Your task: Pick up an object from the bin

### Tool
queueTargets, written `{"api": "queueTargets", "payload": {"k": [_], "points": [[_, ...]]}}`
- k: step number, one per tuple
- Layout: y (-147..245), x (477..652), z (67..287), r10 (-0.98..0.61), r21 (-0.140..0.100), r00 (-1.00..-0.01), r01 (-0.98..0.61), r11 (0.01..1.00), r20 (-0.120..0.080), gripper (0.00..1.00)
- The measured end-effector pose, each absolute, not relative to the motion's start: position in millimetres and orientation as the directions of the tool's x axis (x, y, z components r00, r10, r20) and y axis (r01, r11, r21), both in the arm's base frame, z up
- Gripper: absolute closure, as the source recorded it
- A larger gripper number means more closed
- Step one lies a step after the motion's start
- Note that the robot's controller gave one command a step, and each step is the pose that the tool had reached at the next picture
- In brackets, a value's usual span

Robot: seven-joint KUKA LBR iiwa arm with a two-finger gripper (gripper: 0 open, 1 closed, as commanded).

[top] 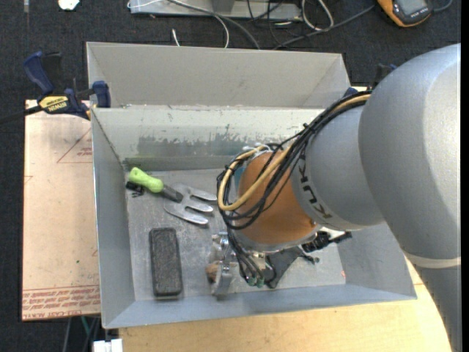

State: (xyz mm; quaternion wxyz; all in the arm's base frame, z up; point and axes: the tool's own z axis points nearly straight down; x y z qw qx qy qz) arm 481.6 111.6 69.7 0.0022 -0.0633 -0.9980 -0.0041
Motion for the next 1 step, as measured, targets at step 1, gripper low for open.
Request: {"api": "queueTargets", "payload": {"k": [1], "points": [[111.6, 481.6, 69.7, 0.126, 0.008, -0.992, 0.126, 0.992, 0.005, 1.0]]}}
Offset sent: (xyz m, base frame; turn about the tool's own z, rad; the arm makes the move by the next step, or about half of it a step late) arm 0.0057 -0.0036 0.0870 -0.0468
